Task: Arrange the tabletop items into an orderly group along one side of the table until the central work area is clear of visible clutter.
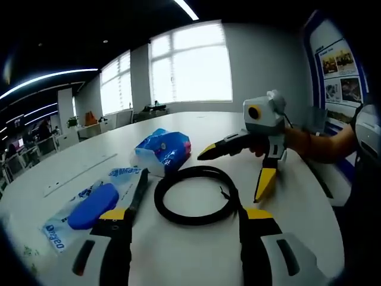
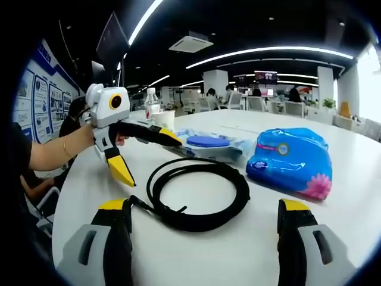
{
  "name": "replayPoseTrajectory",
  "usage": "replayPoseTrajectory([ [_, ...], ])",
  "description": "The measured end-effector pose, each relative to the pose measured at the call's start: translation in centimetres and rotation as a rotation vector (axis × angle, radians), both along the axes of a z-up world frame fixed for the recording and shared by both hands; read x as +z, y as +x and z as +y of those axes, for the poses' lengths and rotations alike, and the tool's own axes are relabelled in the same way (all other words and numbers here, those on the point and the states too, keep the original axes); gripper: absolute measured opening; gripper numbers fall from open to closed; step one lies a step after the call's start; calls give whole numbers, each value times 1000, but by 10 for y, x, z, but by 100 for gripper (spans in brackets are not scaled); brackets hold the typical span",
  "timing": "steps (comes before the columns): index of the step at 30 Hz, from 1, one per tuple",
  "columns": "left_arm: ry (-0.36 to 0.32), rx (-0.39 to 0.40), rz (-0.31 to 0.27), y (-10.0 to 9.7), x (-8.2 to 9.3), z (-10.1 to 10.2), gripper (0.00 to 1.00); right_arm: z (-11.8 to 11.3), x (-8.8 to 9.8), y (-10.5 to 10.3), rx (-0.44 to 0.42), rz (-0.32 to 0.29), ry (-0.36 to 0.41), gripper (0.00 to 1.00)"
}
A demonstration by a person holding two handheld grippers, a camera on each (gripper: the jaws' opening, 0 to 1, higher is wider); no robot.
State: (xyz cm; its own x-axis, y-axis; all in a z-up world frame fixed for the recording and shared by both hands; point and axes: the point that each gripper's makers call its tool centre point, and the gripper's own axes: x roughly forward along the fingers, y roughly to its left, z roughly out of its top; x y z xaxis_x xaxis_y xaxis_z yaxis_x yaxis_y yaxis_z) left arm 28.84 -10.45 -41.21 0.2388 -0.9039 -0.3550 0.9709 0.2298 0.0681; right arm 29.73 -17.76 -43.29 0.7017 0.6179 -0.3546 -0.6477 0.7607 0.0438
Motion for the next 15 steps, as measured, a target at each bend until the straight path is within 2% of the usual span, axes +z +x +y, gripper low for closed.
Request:
replayPoseTrajectory([
  [2, 3, 12, 18, -2, -2, 3, 73, 2, 0, -1, 2, 1, -2, 100],
  [5, 11, 18, 4, -3, -5, 6, 73, 5, 1, -1, 7, -1, -1, 100],
  [11, 12, 38, 24, -3, -7, 13, 74, 6, 1, -2, -2, -3, -8, 100],
  [15, -25, 69, 35, 0, -2, 19, 74, 3, 1, 0, -23, 6, 1, 98],
])
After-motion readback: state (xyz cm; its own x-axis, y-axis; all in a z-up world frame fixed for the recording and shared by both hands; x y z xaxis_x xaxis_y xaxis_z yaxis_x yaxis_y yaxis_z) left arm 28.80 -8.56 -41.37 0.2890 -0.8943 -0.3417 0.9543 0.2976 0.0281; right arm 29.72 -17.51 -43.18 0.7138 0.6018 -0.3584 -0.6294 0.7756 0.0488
